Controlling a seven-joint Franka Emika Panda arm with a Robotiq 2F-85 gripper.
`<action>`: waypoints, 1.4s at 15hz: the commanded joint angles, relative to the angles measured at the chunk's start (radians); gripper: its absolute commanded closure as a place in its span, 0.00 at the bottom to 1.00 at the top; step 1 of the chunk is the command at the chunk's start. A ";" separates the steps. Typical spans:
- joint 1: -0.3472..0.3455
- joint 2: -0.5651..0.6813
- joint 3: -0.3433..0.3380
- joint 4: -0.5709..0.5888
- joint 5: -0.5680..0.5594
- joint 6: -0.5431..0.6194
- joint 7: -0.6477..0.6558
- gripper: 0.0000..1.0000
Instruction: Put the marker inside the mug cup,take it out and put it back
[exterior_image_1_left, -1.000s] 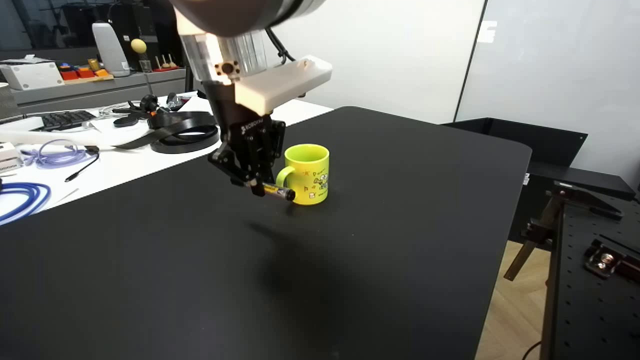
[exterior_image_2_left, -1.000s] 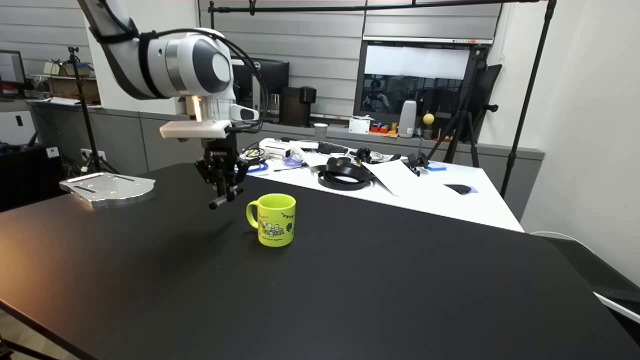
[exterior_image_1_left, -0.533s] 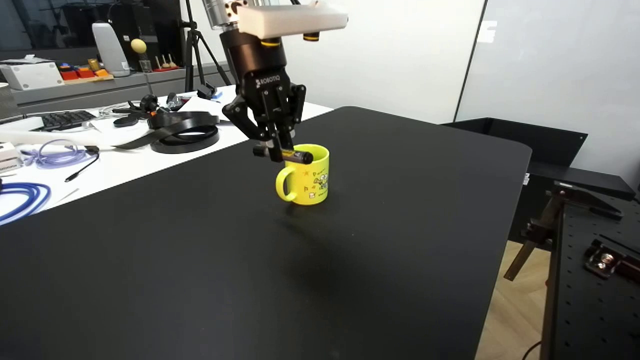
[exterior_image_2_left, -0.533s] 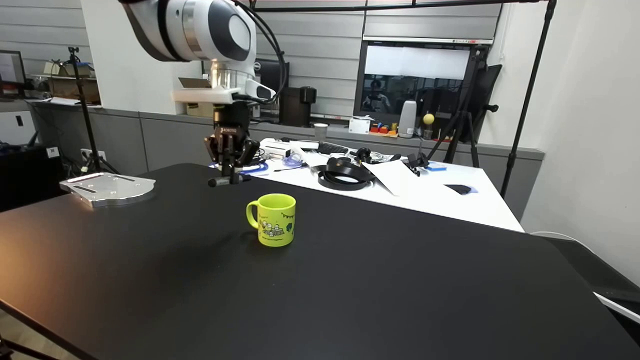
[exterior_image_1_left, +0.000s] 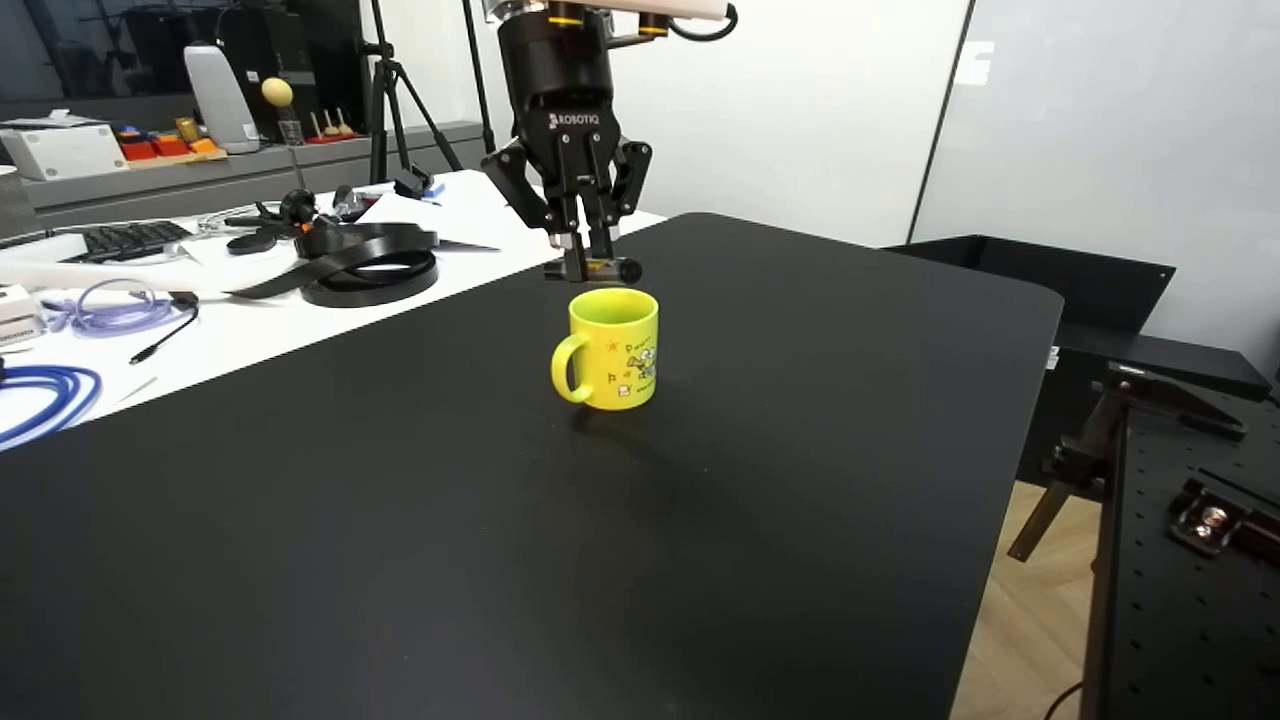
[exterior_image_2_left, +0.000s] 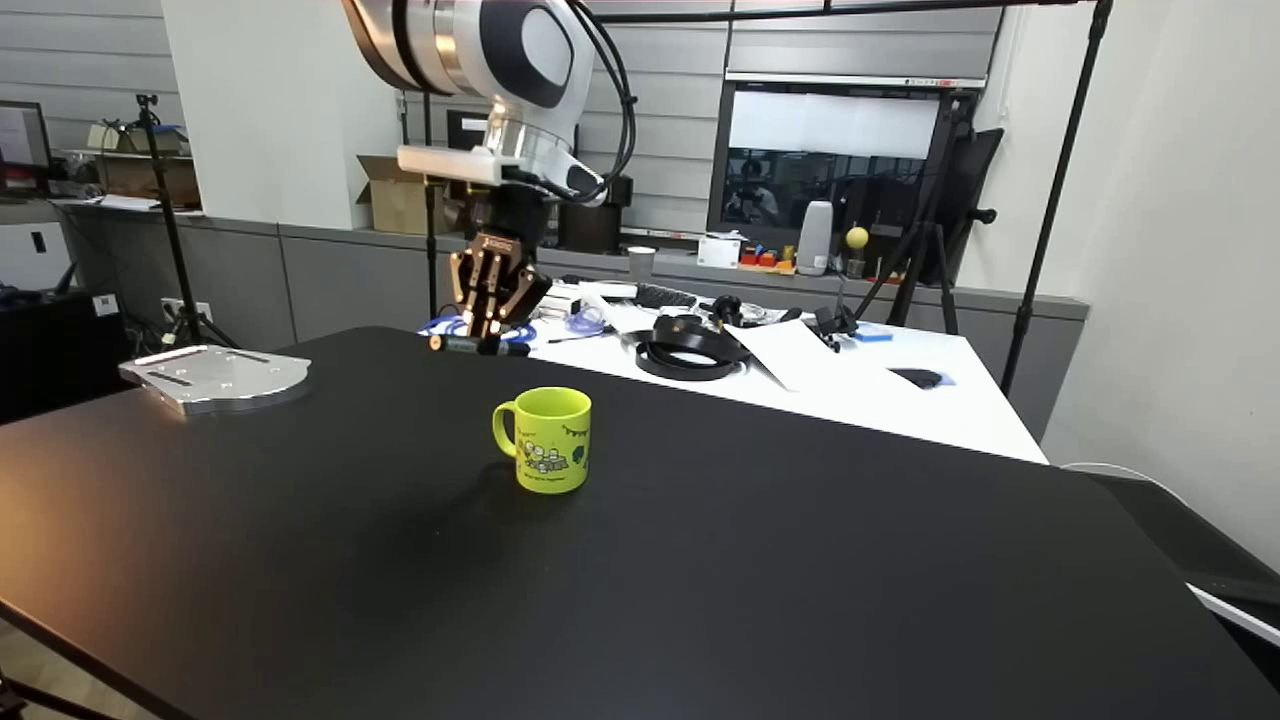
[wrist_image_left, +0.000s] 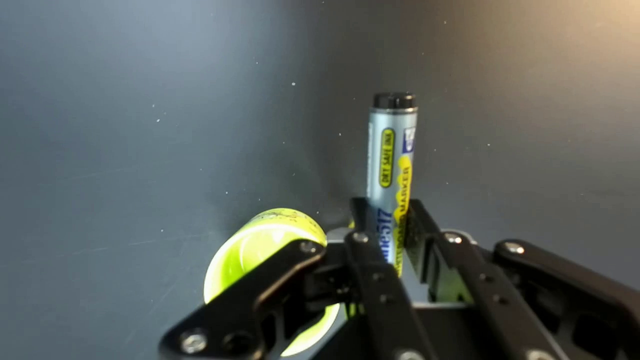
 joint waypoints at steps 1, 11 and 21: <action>-0.004 0.001 0.006 0.001 -0.001 -0.002 0.001 0.95; -0.024 0.090 -0.016 0.097 0.013 -0.138 0.064 0.95; -0.064 0.150 -0.041 0.186 0.109 -0.169 0.175 0.95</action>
